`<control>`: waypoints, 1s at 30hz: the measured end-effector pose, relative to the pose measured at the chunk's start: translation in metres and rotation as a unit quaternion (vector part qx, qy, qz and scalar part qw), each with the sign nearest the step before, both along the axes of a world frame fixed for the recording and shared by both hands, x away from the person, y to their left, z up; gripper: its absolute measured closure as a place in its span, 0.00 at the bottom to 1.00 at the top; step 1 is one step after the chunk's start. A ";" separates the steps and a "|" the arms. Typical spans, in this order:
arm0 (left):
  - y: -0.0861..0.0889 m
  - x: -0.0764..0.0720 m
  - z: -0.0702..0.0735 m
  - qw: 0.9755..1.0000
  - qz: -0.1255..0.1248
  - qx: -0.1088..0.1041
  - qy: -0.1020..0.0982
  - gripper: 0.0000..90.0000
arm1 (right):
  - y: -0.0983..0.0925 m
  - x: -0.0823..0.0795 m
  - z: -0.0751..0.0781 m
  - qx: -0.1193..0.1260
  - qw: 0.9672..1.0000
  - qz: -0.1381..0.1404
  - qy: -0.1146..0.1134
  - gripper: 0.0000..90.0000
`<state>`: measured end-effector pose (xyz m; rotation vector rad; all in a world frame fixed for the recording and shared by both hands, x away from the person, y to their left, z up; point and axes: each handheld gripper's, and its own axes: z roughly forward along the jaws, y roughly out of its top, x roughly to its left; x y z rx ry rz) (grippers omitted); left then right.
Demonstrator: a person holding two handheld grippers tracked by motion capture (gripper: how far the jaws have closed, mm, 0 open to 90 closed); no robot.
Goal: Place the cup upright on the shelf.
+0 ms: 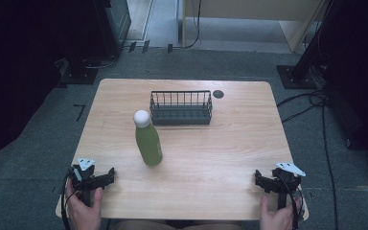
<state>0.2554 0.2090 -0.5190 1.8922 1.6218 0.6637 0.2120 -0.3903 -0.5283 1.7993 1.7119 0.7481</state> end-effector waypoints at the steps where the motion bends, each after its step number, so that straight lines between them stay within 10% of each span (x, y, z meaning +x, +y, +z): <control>1: 0.000 0.000 0.000 1.000 0.000 0.000 0.000 0.00 | 0.000 0.000 0.000 0.000 1.000 0.000 0.000 0.00; 18: 0.000 0.000 0.000 1.000 0.000 0.000 0.000 0.00 | 0.002 -0.001 0.000 0.003 1.000 0.000 -0.001 0.00; 30: 0.000 0.000 0.000 1.000 0.000 0.000 0.000 0.00 | 0.046 0.009 0.013 0.013 0.999 0.048 -0.017 0.00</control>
